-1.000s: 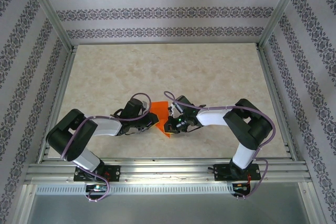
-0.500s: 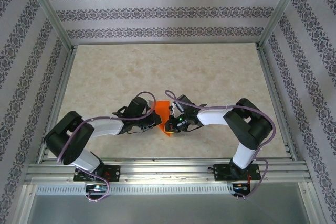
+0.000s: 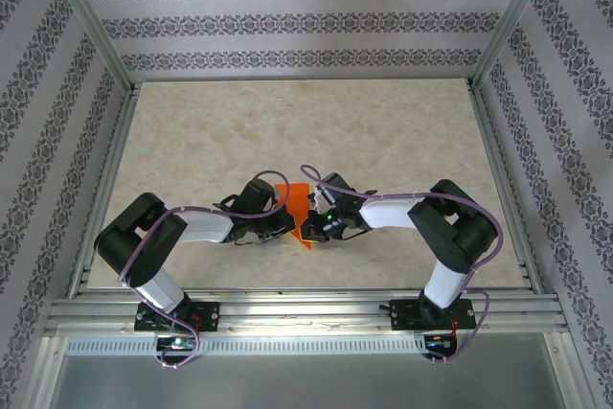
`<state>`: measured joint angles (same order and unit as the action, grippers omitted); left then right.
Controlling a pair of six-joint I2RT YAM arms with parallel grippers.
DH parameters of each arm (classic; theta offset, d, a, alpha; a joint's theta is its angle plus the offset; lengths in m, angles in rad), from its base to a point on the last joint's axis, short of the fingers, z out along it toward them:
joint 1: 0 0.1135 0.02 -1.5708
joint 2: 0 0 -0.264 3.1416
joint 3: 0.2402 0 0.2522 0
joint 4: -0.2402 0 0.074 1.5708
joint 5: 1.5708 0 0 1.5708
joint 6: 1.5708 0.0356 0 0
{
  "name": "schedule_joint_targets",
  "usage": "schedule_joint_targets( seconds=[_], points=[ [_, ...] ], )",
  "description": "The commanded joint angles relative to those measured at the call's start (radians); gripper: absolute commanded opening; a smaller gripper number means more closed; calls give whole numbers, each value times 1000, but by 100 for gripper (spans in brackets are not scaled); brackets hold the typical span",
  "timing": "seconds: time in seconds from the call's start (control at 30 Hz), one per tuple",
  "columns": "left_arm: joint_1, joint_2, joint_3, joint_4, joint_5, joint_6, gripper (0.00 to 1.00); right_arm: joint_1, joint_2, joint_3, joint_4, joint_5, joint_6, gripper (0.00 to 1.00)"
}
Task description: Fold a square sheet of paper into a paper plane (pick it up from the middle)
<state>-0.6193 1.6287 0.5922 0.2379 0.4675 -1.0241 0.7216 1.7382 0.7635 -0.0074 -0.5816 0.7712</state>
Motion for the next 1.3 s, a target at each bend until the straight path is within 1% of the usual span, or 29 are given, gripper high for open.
schedule_joint_targets(
  seconds=[0.0, 0.27, 0.6, 0.8, 0.9, 1.0, 1.07, 1.13, 1.27],
  points=[
    [47, 5, 6, -111, -90, 42, 6, -11, 28, -33, -94, 61, -40, 0],
    [105, -20, 42, -244, -115, 90, 6, -13, 19, -30, -132, 86, -64, 0],
    [217, -29, 61, -292, -83, 155, 6, -14, 14, -32, -131, 76, -69, 0],
    [248, -101, 94, -373, -92, 182, 7, -14, 17, -27, -127, 68, -70, 0],
    [243, -168, 92, -362, -67, 166, 7, -13, 19, -18, -125, 62, -70, 0],
    [225, -250, 92, -366, -71, 172, 7, -15, 17, -12, -130, 60, -70, 0],
    [210, -272, 85, -335, -48, 170, 7, -16, 13, -11, -129, 58, -70, 0],
    [184, -259, 83, -294, -15, 163, 6, -16, 11, -9, -130, 58, -70, 0],
    [123, -167, 96, -233, 20, 149, 4, -15, 12, -7, -134, 63, -67, 0]
  ],
)
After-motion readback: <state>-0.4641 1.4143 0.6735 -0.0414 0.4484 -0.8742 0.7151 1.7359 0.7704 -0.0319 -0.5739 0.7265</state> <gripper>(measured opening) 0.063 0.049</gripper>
